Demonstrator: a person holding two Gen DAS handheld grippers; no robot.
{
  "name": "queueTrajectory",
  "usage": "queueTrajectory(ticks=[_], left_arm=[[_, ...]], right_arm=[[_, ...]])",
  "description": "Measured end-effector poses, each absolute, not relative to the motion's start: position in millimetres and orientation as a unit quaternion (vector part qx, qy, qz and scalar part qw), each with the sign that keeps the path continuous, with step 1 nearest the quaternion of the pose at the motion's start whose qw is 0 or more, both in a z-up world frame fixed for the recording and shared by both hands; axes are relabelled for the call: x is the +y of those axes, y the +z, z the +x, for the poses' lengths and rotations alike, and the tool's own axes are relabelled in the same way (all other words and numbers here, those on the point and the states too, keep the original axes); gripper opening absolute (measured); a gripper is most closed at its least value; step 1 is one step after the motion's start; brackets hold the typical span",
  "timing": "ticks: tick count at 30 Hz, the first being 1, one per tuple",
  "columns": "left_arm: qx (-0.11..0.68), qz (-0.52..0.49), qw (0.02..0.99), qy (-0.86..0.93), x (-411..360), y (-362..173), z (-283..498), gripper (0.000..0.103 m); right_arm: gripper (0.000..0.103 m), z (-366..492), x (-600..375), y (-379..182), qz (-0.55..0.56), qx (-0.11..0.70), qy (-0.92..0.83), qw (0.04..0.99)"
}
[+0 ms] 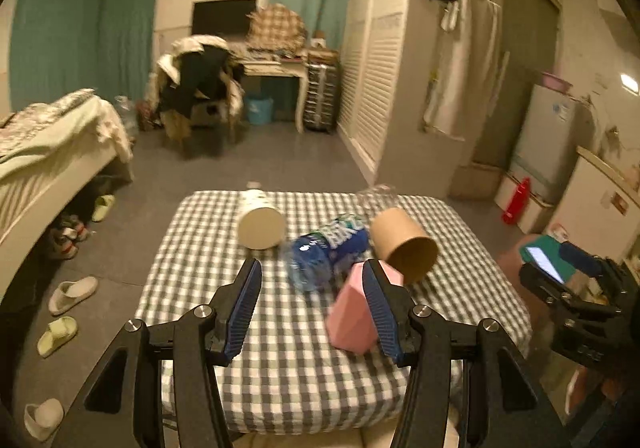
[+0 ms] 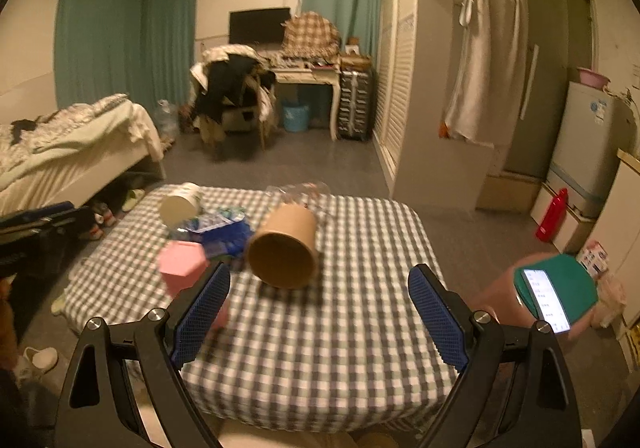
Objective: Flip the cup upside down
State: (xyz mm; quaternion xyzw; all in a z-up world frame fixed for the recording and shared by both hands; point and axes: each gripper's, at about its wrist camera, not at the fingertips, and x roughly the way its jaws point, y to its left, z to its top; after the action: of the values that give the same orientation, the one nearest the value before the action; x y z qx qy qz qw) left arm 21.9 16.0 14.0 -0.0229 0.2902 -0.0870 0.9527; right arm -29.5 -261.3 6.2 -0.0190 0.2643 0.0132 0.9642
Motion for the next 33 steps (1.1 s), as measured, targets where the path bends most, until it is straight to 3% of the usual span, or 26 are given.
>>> queueTrajectory(ticks=[18,28,31,33], left_arm=[[0.284,-0.006,0.958,-0.030,20,-33,1,0.056],[0.284,-0.015,0.959,-0.011,23,-36,3,0.091],[0.285,-0.030,0.958,-0.011,28,-36,4,0.096],[0.288,-0.034,0.957,-0.008,30,-37,5,0.096]], right_arm=[[0.091,-26,-227,-28,-0.041,0.282,0.050,0.957],[0.091,-18,-235,-40,-0.037,0.294,0.041,0.954],[0.091,-17,-235,-40,-0.034,0.294,0.041,0.954],[0.101,-16,-235,-41,-0.035,0.295,0.039,0.954]])
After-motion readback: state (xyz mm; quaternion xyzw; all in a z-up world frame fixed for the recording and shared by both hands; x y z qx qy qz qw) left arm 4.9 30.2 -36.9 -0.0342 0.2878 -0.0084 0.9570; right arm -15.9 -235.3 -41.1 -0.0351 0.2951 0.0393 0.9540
